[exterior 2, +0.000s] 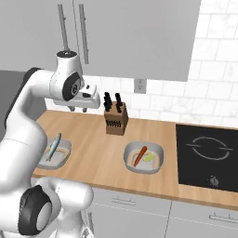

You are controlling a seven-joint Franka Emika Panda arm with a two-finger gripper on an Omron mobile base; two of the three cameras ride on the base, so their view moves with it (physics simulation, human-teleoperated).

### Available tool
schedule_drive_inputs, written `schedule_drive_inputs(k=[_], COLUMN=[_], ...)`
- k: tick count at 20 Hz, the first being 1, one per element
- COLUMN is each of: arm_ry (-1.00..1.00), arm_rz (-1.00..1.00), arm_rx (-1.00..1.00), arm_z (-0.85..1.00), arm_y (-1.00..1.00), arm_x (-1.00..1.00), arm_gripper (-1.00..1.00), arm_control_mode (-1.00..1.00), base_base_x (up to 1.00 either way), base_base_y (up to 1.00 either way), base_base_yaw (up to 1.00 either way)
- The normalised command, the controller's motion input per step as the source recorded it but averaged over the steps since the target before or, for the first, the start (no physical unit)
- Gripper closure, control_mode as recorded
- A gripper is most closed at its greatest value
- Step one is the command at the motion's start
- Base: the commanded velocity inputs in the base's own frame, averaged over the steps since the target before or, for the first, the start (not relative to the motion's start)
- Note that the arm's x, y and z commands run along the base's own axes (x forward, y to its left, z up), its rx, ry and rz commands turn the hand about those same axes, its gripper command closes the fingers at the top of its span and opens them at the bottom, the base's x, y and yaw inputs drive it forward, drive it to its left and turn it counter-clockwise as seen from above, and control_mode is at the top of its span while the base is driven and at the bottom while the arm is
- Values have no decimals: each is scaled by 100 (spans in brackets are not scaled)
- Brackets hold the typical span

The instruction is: Take the meat container that has the fish and place it on the second highest rack of the freezer. Then take the vegetable container that has the carrot and lemon wedge and place it on the highest rack of the freezer.

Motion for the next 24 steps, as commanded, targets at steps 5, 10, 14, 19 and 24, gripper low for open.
schedule_drive_inputs(k=[5,10,14,19,24], arm_ry=[-4,0,3,16,26], arm_rz=[1,22,41,47,32], arm_rx=[-5,-21,-8,-3,-10], arm_z=[0,-11,-11,-37,-61], arm_y=[24,97,56,33,69], arm_x=[-50,-99,-53,-1,40], arm_gripper=[-100,-100,-100,-100,-100], arm_control_mode=[-100,-100,-100,-100,-100], base_base_x=[0,0,0,0,0], base_base_y=[0,0,0,0,0], base_base_yaw=[0,0,0,0,0])
